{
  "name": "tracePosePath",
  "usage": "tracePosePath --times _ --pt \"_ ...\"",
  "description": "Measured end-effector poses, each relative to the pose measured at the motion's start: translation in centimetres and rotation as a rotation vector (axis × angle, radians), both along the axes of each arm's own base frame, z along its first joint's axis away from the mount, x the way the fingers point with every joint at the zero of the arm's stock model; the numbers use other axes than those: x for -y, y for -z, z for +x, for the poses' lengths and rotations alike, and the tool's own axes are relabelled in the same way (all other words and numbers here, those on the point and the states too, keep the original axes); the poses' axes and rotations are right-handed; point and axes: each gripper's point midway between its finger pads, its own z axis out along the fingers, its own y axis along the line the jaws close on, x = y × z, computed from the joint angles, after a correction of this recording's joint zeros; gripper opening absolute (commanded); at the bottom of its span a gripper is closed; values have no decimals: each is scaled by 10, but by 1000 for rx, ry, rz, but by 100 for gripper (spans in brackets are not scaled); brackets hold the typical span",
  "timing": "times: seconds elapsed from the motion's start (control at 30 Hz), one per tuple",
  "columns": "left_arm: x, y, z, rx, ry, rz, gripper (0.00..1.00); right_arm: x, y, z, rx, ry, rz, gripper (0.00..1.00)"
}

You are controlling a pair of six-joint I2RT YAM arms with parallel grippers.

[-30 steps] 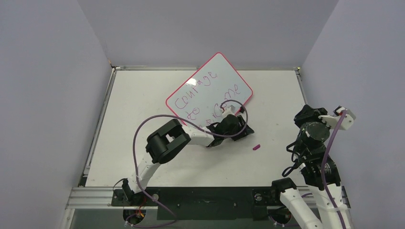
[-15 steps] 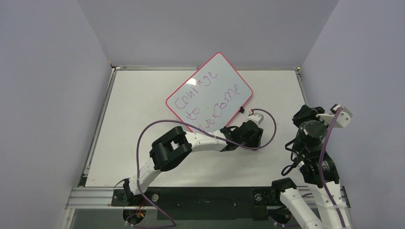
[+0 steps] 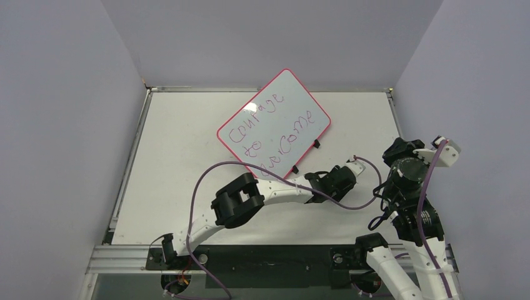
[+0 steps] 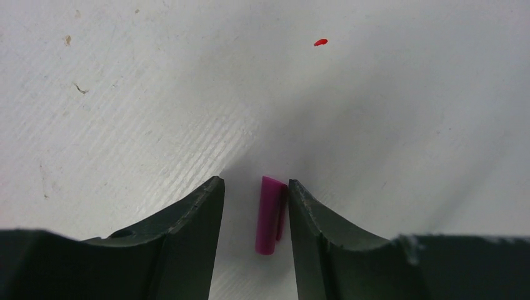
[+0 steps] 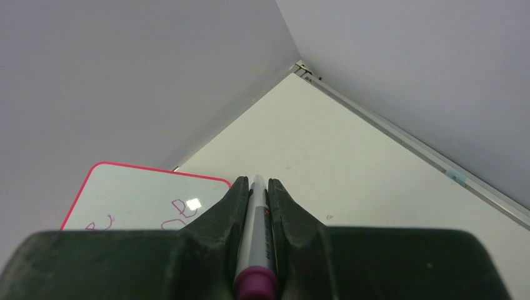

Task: Write a sentence on the whiteboard
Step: Pick up the pen cap from the center of the board.

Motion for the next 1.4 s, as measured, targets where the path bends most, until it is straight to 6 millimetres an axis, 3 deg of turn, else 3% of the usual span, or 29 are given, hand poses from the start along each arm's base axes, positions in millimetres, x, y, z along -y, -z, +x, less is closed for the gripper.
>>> tracePosePath --times 0.2,0.3,0.6,0.83,0.97,1.1,1.17,1.23,1.4 --pt "2 0 0 16 11 22 19 0 0 0 -1 -1 -2 0" --pt "2 1 -4 18 13 33 1 0 1 1 -4 -1 -2 0" --pt "-6 -1 -13 -24 -14 -9 0 -2 5 6 -25 -4 -7 0" --pt "-44 -8 -15 -193 -93 -94 0 -7 7 10 -32 -31 -2 0" --pt "-79 -43 26 -347 -268 -299 0 -16 4 15 -15 -81 10 0" --pt "-118 -105 92 -456 -456 -608 0 -34 -7 24 37 -183 12 0" --pt "-133 -131 113 -491 -508 -727 0 -47 -7 29 57 -256 -2 0" --pt "-141 -152 121 -532 -532 -838 0 -59 -5 33 70 -327 -20 0" --pt "-140 -178 109 -668 -549 -1036 0 -96 6 33 113 -527 -86 0"
